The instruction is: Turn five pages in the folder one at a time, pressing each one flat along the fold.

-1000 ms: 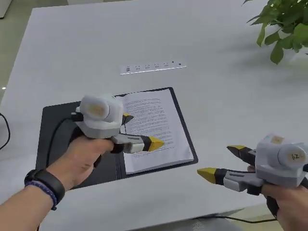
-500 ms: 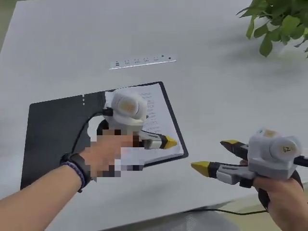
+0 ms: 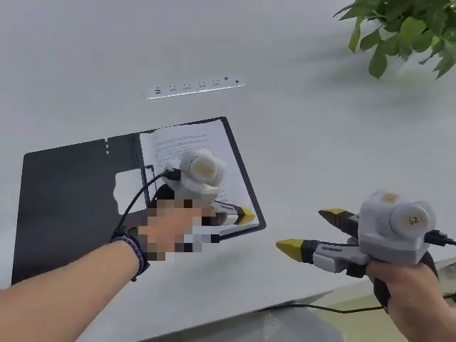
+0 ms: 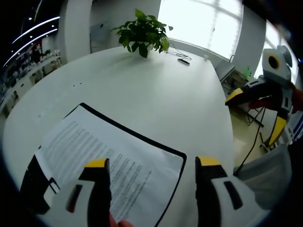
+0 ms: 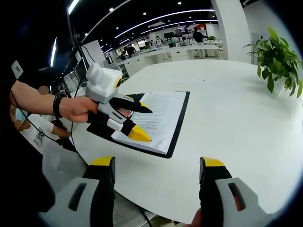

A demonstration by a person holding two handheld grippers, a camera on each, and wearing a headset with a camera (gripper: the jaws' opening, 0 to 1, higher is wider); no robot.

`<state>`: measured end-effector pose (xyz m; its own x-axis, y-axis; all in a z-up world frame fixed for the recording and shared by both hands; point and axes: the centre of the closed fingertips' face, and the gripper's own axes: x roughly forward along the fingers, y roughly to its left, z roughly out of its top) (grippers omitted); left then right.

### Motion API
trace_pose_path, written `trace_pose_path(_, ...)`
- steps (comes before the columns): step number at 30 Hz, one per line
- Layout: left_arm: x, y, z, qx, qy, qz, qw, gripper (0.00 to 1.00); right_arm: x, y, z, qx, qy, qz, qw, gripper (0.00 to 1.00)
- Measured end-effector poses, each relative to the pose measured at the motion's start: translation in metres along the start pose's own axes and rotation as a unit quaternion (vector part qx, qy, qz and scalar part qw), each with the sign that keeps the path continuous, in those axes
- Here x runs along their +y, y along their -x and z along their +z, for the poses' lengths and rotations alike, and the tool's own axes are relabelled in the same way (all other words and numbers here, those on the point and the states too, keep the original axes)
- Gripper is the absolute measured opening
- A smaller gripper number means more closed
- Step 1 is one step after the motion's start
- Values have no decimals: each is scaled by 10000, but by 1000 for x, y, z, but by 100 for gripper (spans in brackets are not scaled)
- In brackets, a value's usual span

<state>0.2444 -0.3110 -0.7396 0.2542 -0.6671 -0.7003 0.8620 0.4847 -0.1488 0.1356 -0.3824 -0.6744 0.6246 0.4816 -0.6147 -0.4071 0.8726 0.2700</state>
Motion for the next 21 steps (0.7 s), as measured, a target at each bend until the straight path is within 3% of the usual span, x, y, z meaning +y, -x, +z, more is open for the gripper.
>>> trace_pose_path(4, 8, -8, -5, 73, 27, 143, 9999, 72, -1, -1, 1, 23, 12, 5, 10000, 72)
trace_pose_path(15, 7, -24, -23, 200, -24, 281, 9994, 72, -4, -1, 1, 66, -57, -4, 10000, 71)
trace_pose_path(19, 8, -28, -27, 256, -130, 355, 9990, 71, -6, -2, -4, 129, -87, -3, 9999, 71)
trace_pose_path(21, 10, -29, -31, 265, -339, 437, 9981, 70, -6, -4, -6, 154, -91, 9, 9998, 71)
